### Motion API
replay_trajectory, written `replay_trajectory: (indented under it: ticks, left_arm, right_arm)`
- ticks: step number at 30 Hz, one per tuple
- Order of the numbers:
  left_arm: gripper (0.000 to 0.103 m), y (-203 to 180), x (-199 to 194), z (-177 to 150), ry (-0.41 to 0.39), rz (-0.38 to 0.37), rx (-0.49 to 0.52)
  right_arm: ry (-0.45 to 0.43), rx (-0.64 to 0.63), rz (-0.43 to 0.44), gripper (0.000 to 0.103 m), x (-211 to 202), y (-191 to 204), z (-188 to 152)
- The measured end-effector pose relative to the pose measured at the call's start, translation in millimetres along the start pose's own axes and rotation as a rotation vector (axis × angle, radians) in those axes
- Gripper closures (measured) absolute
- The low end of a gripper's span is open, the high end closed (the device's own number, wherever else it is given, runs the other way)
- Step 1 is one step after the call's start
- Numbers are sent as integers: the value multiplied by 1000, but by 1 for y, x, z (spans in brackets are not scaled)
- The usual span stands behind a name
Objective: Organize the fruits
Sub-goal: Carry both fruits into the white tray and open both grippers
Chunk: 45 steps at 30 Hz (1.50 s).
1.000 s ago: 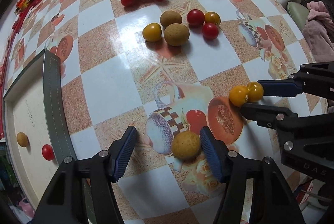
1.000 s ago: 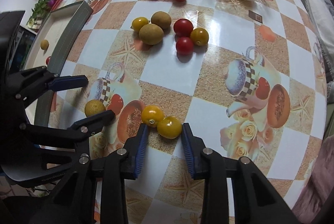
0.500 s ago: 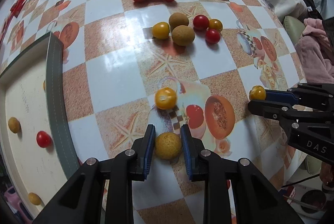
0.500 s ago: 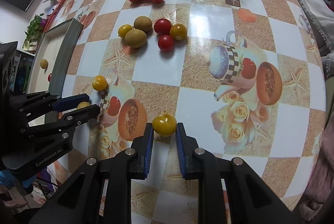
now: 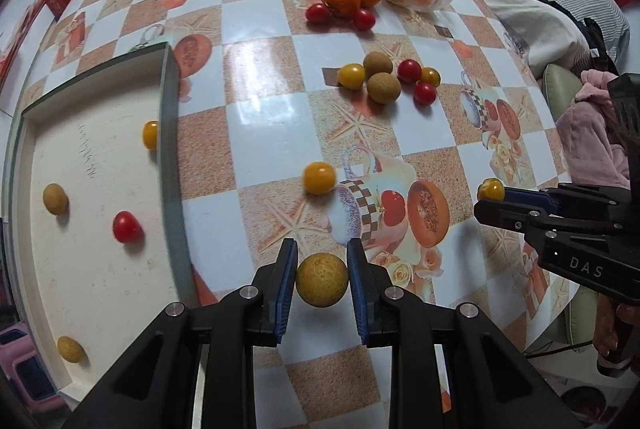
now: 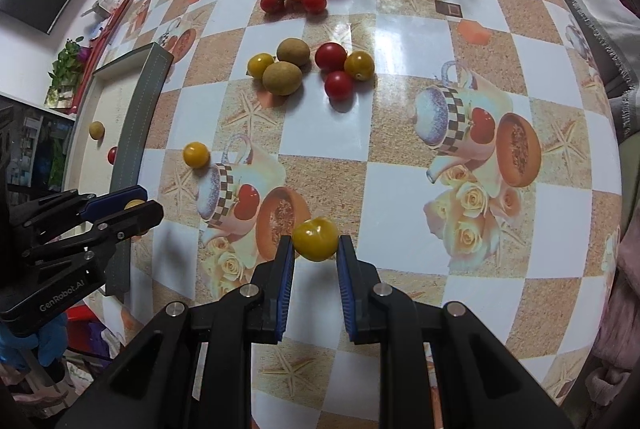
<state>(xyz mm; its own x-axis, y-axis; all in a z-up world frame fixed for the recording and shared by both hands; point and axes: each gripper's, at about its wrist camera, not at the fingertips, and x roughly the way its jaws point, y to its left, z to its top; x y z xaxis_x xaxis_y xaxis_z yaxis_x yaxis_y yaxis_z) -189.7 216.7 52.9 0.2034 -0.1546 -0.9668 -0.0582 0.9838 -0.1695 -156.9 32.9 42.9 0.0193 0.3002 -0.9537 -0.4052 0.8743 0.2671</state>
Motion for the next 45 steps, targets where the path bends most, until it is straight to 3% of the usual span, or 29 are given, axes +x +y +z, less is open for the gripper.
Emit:
replay_trajectory:
  ticks: [10,24,34,45]
  left_arm:
    - [76,42,-33,-13,-61,17,-75]
    - [76,129,-55,-41,-100,93,-222]
    - [76,198,-45,-45,-102,198,-325]
    - [76,222,-18,-41,-67,254,-339]
  right_arm:
    - [-2,-68,10,80,-3,38,11]
    - [7,-234,45,80,10,131,41]
    - [32,-293,79,80,41,202,76]
    - [55,-323,21,79,92,251,128]
